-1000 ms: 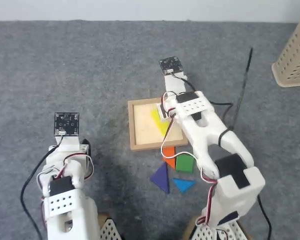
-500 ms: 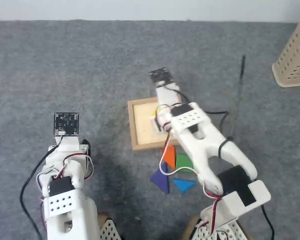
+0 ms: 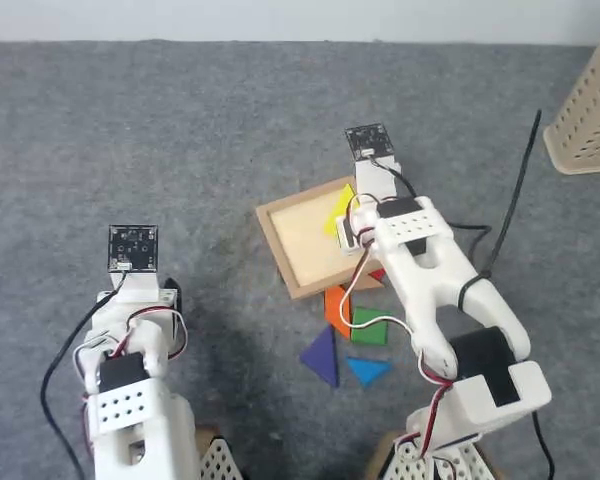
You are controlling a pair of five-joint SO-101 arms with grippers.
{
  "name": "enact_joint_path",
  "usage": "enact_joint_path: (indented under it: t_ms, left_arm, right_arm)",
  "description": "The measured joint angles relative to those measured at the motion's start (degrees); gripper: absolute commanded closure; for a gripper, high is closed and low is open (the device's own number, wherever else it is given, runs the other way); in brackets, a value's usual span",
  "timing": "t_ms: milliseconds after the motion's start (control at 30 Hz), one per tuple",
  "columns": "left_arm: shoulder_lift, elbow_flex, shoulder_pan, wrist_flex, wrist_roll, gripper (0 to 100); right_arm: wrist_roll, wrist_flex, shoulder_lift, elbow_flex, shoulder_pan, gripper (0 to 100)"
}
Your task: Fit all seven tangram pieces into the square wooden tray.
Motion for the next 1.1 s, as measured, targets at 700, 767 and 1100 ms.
enact_joint_path:
  t_ms: [700,767,1100]
  left_arm:
    - [0.0,0.0,-0.1,0.0,0.0,83]
    - [0.0,0.0,0.0,0.0,0.0,83]
    - [0.0,0.0,-0.1,0.0,0.0,83]
  right_arm:
    - [13.0,7.5,7.8,-8.7,6.2,81.0]
    - [13.0,9.6,11.6,-12.4,5.9,81.0]
    - [13.0,13.3,13.8,-16.1,-4.2,81.0]
